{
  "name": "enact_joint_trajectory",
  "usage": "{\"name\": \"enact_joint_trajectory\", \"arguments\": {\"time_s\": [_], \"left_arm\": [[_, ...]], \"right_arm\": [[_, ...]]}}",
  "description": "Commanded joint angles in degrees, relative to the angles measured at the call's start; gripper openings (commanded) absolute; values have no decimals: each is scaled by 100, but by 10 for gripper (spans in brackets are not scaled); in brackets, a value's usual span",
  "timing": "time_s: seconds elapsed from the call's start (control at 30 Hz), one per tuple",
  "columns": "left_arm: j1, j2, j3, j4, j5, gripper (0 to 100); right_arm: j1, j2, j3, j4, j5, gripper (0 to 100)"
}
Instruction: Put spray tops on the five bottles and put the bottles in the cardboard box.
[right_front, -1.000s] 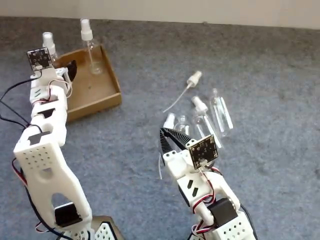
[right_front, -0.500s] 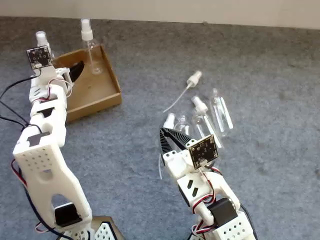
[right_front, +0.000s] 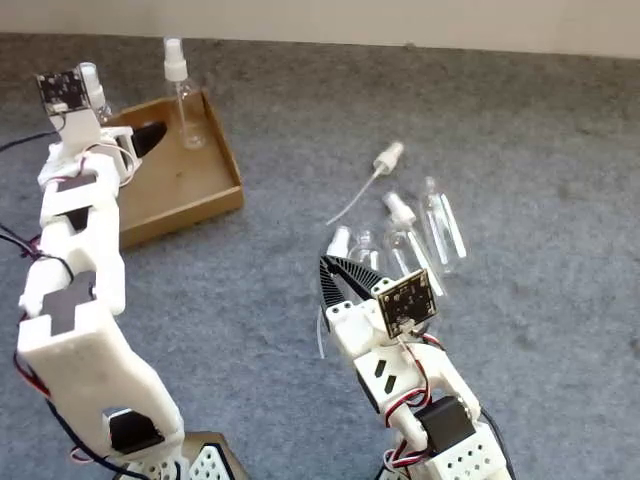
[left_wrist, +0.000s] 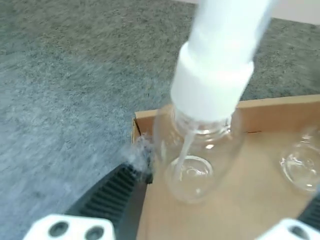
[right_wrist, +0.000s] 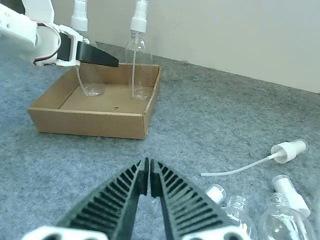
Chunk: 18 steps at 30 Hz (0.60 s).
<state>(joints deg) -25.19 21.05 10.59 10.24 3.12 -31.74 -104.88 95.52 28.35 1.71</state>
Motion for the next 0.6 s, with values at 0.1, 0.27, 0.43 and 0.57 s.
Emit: {"name": "enact_joint_trajectory", "arguments": {"time_s": [0.1,0.27,0.43,0.57], "left_arm": [[13,-1385,-40,1477,62,425],[48,-2264,-40,2514,62,425],[66,-3002,-40,3464,62,425],[127,-3565,-40,4299,62,425]], "right_arm": [[92,-40,585,-110,-9,4],[708,-40,541,-110,-9,4],[1490,-48,277,-110,-9,4],[2062,-48,-259,154,-9,4]]}}
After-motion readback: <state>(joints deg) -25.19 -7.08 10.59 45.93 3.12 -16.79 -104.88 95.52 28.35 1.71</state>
